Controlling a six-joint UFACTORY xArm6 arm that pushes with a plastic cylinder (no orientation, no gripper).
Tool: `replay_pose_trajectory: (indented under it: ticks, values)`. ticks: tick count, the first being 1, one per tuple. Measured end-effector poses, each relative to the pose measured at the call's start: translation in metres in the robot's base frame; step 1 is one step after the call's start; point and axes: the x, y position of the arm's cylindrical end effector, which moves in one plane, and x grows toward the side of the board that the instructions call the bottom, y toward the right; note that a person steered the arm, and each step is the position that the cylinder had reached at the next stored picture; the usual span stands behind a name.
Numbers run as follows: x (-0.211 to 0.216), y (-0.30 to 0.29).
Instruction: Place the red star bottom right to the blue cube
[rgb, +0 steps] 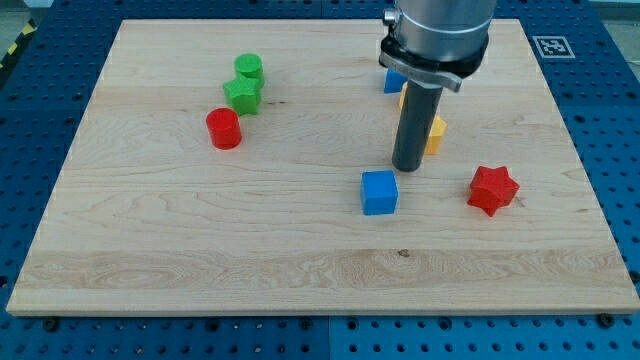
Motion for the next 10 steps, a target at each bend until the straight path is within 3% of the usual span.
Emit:
replay_pose_trajectory:
  ticks: [7, 10]
  values:
    - [0.008, 0.100]
    - [0.033, 0.104]
